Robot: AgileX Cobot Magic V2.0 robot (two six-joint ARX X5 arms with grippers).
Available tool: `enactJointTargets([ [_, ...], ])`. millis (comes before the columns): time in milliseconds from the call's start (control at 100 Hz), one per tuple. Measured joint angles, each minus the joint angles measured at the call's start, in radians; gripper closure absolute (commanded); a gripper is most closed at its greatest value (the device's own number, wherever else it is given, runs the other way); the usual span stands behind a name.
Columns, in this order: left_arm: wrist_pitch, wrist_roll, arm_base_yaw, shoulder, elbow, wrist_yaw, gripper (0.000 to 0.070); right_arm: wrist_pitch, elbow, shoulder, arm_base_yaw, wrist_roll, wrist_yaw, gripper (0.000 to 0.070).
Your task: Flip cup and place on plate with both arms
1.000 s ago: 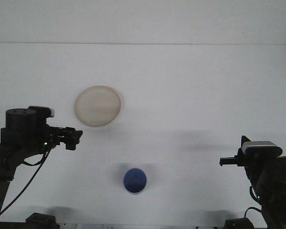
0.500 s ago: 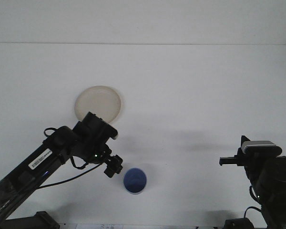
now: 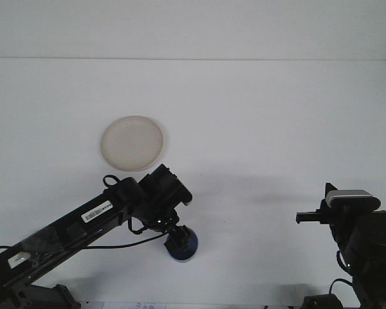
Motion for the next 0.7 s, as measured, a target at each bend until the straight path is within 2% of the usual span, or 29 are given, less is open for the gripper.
enactJointTargets([
  [90,0.02,0.0,-0.016,0.043,0.0,0.0,0.0589,0.0,0.0,0.0,0.0,0.0,0.0,0.07],
  [160,0.021,0.003,-0.023,0.07,0.0,0.0,0.07,0.0,0.0,0.0,0.0,0.0,0.0,0.07],
  [430,-0.026,0.003,-0.006,0.082,0.051,-0.01,0.0696,0.0,0.0,0.0,0.0,0.0,0.0,0.07],
  [490,-0.036,0.002,0.024,0.082,0.107,-0.052,0.0696,0.0,0.0,0.0,0.0,0.0,0.0,0.07],
  [700,-0.017,-0.022,0.196,0.082,0.301,-0.285,0.0696,-0.004,0.0,0.0,0.0,0.0,0.0,0.07],
])
